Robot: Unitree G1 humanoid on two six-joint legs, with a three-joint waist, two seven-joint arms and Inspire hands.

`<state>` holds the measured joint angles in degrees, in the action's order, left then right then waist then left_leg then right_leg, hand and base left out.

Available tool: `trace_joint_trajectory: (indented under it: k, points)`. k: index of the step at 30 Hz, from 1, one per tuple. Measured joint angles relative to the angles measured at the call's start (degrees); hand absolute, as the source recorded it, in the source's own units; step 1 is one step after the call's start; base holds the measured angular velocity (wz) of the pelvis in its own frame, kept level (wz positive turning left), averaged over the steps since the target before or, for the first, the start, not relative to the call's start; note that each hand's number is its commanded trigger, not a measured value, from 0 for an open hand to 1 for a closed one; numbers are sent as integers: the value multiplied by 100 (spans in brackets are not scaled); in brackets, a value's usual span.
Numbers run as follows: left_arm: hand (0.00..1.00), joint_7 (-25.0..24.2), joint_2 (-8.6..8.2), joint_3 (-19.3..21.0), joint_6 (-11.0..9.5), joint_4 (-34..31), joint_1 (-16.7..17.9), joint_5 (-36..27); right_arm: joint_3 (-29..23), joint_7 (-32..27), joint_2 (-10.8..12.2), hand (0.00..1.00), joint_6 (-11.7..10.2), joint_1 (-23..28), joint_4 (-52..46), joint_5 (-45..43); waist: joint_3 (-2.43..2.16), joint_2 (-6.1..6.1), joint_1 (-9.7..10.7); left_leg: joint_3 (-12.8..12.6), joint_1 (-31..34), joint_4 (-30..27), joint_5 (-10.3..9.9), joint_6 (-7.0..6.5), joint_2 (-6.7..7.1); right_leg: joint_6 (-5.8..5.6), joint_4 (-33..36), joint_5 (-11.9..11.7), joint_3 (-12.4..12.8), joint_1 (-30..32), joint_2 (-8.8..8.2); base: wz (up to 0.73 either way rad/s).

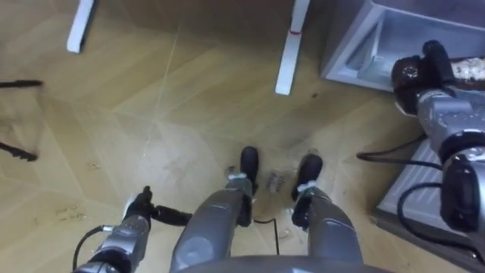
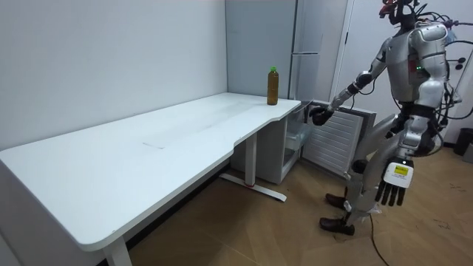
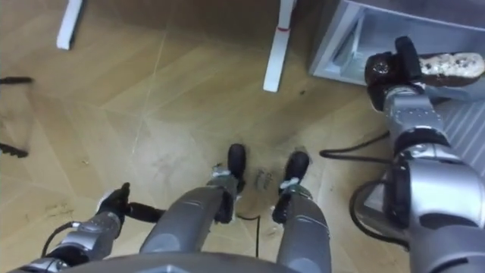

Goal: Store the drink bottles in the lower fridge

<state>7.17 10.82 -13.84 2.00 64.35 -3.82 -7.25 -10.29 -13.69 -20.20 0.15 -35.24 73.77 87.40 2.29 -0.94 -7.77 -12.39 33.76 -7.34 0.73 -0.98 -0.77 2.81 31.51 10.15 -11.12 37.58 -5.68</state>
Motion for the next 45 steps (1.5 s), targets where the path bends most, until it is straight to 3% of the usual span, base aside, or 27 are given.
trace_joint_trajectory:
  k: [1,2,3,4,5,7,9,13,15,21,26,38,45]
  points:
    - [0,1,39,-36,-50,-5,-8,1,-13,-73,-2,100,-49,19,14,-3,-2,72,27,-59,26,-77,53,80,59,13,281,222,24,-30,-24,102]
    - [0,14,108,-58,-124,-30,-44,-4,-15,-160,-43,100,-97,-33,5,-15,20,218,80,-79,313,-504,107,129,142,93,504,401,202,70,-62,57]
    - [0,6,109,-62,-136,-49,-37,-9,-15,-157,-76,100,-119,-99,-15,-25,52,146,46,3,495,-832,55,73,133,103,580,418,194,150,-25,10]
    - [0,-11,107,-62,-151,-56,30,-24,-14,-107,-79,100,-122,-174,-57,-14,40,90,-51,133,659,-1284,-4,-7,15,110,555,413,241,221,66,-43]
    - [0,-36,100,-62,-147,-21,164,-56,-11,-69,-76,100,-118,-182,-89,-18,32,78,-103,244,562,-1518,-53,10,5,115,413,392,236,238,75,-44]
    - [0,-48,124,-61,-146,1,296,-42,-13,-68,-85,100,-203,-165,-92,-5,20,61,-24,302,439,-1304,-150,9,40,103,95,214,234,216,106,-9]
    - [0,-40,106,-49,-179,124,328,94,-17,-106,-92,100,-429,-149,-91,63,22,66,-7,175,382,-1055,-115,-77,31,88,-175,-187,310,195,158,-9]
    - [0,-29,106,-49,-208,195,249,170,-5,-132,-90,100,-519,-122,-95,187,14,22,-54,157,282,-994,37,-178,45,40,-387,-347,304,85,221,-26]
    - [0,-49,102,-46,-228,199,116,154,-8,-129,-86,100,-563,-36,-99,273,13,16,-41,156,246,-977,23,-262,56,57,-456,-341,305,24,233,-3]
    - [0,-43,23,-31,-422,190,86,110,16,-18,75,100,-632,681,-330,299,15,8,-36,151,-132,-747,-52,-285,77,34,-686,-267,295,-360,208,3]
    - [0,56,20,19,-517,189,108,114,38,20,108,100,-633,958,-374,350,9,-3,-33,145,-151,-698,-114,-299,97,9,-779,-236,306,-405,205,0]
    - [0,122,18,66,-655,210,139,106,158,-12,9,100,-652,770,-1066,231,15,9,50,93,-275,-616,-138,-326,175,-54,-662,-129,331,-416,122,-1]
    - [0,45,62,270,-663,216,224,70,107,-291,-173,100,-665,195,-1354,193,18,34,157,43,-243,-614,-138,-328,178,-49,-597,-123,398,-329,121,-2]
